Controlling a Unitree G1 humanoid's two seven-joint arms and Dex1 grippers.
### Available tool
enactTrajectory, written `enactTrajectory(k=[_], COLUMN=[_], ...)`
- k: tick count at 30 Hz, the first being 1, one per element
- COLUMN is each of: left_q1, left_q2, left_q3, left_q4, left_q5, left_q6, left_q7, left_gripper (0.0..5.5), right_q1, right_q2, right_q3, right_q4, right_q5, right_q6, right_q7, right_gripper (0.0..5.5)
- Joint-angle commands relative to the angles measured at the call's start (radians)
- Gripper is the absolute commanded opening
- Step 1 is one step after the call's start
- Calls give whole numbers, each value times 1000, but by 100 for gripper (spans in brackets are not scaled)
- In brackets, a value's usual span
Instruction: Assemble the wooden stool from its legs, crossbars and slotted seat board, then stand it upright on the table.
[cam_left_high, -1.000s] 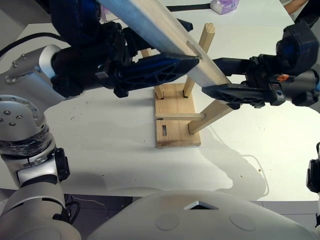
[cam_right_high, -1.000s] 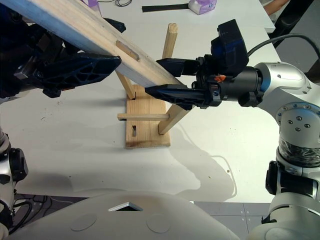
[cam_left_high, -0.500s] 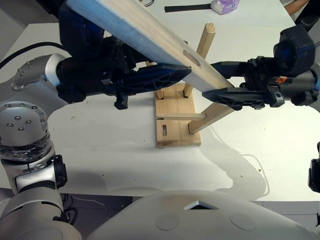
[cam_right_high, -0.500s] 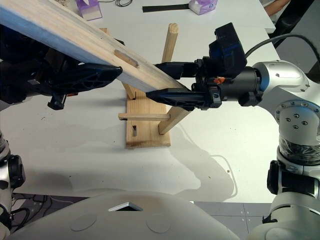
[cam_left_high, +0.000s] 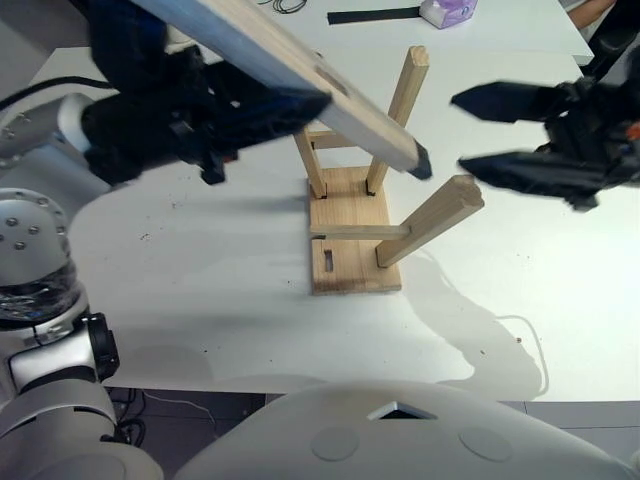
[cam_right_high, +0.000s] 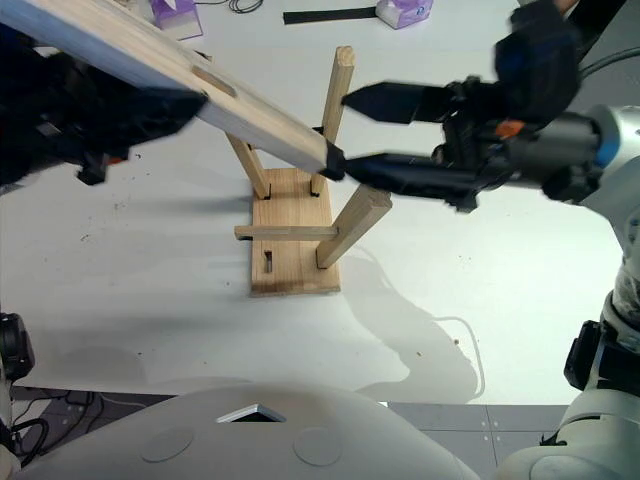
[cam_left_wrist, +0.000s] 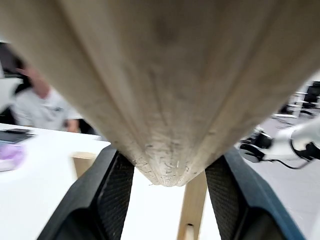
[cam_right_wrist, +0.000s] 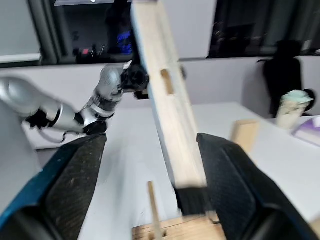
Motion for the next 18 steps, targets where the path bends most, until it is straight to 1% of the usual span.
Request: enactTrajectory(k=[1, 4, 8, 11, 14, 16, 18], left_q1=[-101, -77, 99, 275, 432, 485, 498], left_q2=[32, 98, 253, 315, 310, 275, 240], left_q3=[71, 95, 129, 167, 168, 141, 109], left_q4=[86, 105, 105, 70, 19, -22, -69], left_q5=[-63, -10, 167, 312, 446, 497, 511], left_q6=[12, 31, 21, -43, -143, -191, -215], left_q7=[25, -34, -248, -407, -508, -510, -490], left_gripper=[206, 206, 206, 206, 206, 206, 206], right_q1=[23, 55, 161, 258, 335, 356, 361], right_q2=[-19, -23, -46, -55, -54, -49, -47], right_q3=[-49, -48, -113, -175, -202, -185, -163], right_q4=[59, 87, 93, 55, 18, 9, 6], right_q5=[17, -53, -128, -161, -201, -237, -266], right_q6=[23, 6, -7, -15, -31, -51, -68], right_q7=[-16, -8, 13, 35, 58, 71, 84], right_gripper=[333, 333, 333, 333, 333, 333, 333])
